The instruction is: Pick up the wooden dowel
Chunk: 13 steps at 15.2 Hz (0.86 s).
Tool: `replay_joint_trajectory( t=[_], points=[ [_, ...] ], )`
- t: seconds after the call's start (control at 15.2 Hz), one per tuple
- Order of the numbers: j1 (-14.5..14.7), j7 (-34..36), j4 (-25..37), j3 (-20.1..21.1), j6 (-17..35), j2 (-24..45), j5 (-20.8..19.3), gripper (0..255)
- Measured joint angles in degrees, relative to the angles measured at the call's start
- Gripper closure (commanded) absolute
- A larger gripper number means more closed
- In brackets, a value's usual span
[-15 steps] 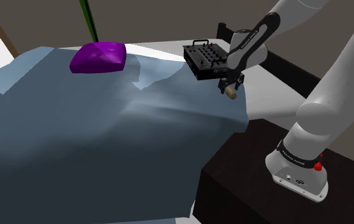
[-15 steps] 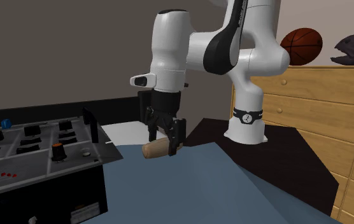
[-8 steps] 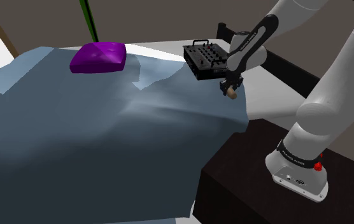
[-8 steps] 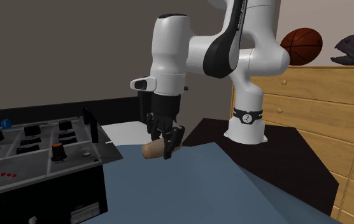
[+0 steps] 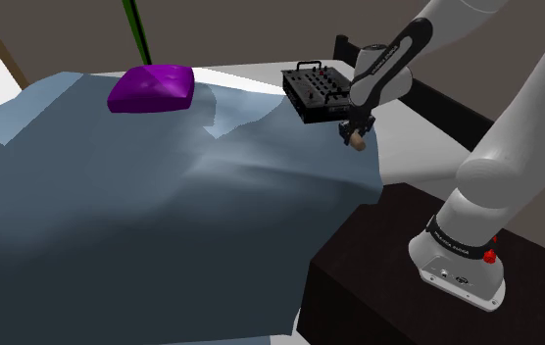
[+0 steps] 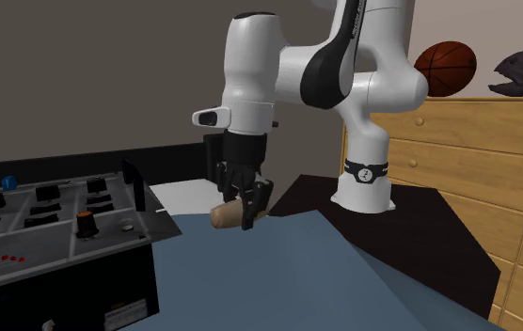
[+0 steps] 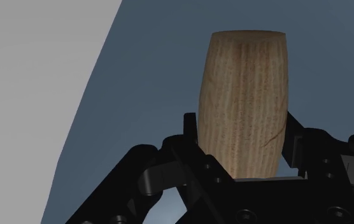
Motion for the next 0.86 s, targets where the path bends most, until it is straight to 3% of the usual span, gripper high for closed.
replay_joint_trajectory(
  t=[0.86],
  points=[
    [0.08,-0.32,1.93,0.24,-10.76,-8.9,-0.49,255]
  ],
)
